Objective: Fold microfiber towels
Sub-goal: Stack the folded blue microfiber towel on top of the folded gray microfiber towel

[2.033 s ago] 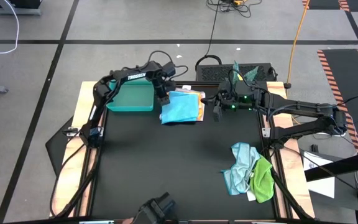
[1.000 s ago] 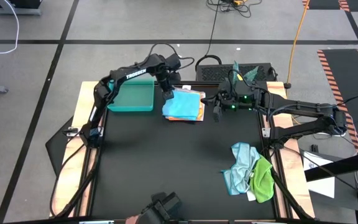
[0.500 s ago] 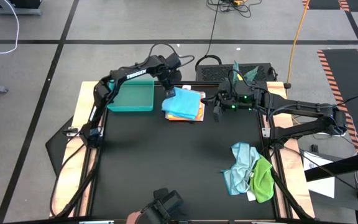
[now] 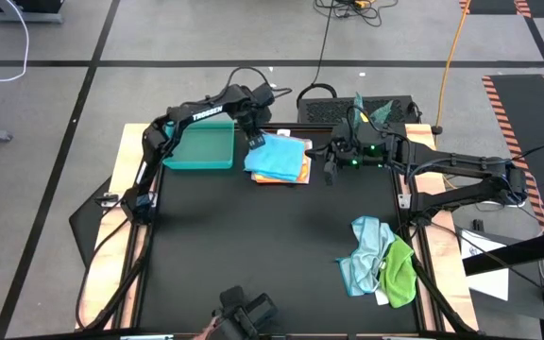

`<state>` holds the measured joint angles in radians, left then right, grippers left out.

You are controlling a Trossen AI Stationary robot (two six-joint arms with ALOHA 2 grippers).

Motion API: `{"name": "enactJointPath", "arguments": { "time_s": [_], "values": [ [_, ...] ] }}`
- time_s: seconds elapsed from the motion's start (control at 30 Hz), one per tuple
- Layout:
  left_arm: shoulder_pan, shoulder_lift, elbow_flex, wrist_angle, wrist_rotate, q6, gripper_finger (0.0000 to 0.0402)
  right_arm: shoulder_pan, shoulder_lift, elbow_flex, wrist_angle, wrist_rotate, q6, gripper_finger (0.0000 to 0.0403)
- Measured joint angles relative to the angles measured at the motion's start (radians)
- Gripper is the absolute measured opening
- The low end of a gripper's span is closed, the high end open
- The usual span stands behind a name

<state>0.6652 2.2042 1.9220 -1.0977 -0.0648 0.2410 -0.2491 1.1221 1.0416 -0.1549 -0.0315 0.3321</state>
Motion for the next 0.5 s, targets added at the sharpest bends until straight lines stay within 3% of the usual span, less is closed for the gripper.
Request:
{"name": "enactJointPath", "arguments": {
  "time_s": [0.23,0.5],
  "values": [
    [-0.051,-0.078,-0.001,-0.078,0.020,-0.156,0.0199,-0.001,0.000,0.001,-0.066,0.005,0.012,0.0000],
    [-0.191,-0.299,-0.001,-0.033,0.008,-0.379,0.0198,-0.015,0.063,-0.094,-0.178,0.026,0.050,0.0000]
  ]
}}
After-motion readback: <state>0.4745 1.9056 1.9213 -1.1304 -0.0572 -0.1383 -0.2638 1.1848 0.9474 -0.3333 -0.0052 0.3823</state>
